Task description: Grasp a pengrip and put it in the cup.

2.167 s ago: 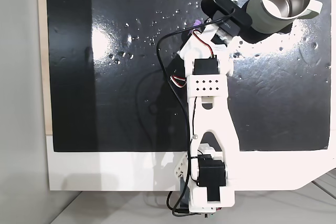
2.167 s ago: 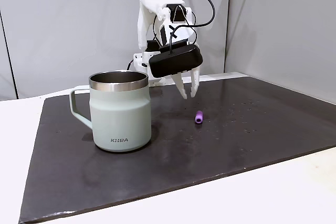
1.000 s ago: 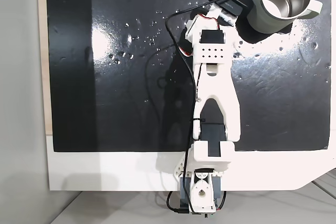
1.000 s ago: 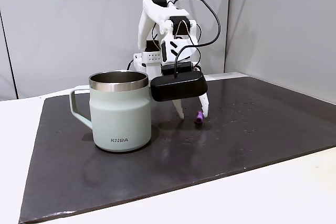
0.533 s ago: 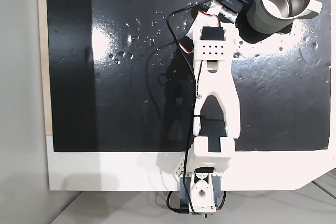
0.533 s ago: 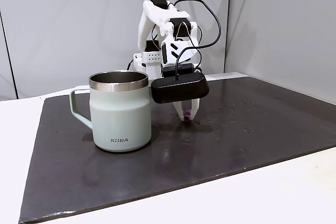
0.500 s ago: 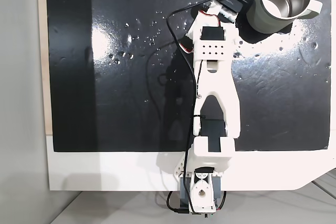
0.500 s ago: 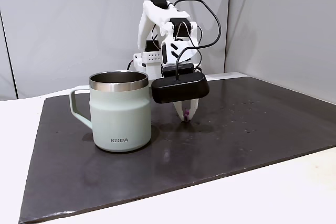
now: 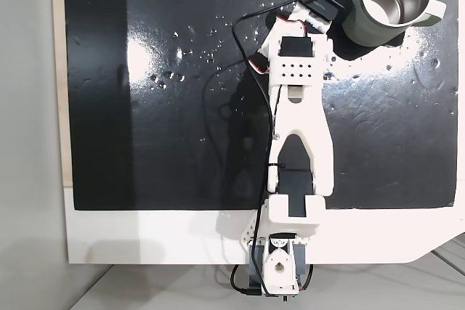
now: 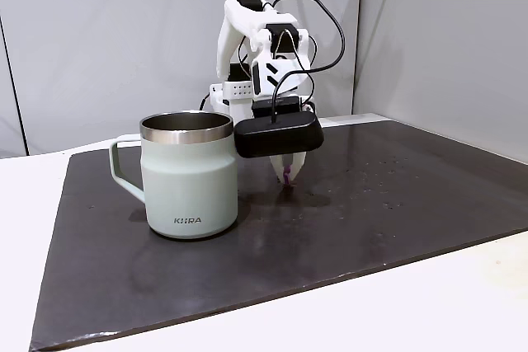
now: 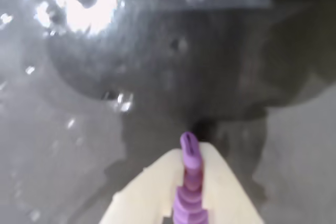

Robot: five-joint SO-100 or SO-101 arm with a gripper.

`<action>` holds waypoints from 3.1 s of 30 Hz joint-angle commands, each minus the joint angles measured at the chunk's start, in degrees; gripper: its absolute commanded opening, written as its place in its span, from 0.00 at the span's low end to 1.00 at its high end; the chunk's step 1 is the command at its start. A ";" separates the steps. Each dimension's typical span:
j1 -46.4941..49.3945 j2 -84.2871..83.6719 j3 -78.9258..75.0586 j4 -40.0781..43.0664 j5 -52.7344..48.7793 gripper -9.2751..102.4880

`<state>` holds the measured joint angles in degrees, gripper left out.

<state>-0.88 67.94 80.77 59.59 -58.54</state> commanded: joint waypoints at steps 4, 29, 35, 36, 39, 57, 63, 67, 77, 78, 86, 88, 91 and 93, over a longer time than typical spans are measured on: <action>-0.18 12.74 -2.37 8.53 5.10 0.08; 19.69 40.69 -1.05 2.81 2.29 0.08; 21.01 38.06 -1.05 -3.43 2.37 0.08; 21.18 37.44 -1.05 -4.39 2.37 0.08; 21.80 35.16 -1.05 -7.38 2.99 0.08; 26.46 17.40 -11.16 -12.74 5.80 0.08; 26.54 10.11 -25.93 -1.41 10.20 0.08; 26.02 8.17 -30.76 2.46 11.25 0.08; 27.69 -0.62 -45.26 6.68 12.57 0.08; 27.69 -2.02 -47.64 8.35 12.66 0.08; 26.72 -6.24 -54.93 16.00 11.69 0.08; 26.37 -6.94 -56.51 17.75 11.78 0.08; 26.10 -12.48 -66.88 22.76 12.13 0.08; 26.37 -20.13 -80.07 26.98 12.22 0.08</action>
<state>26.10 53.44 18.46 81.91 -46.41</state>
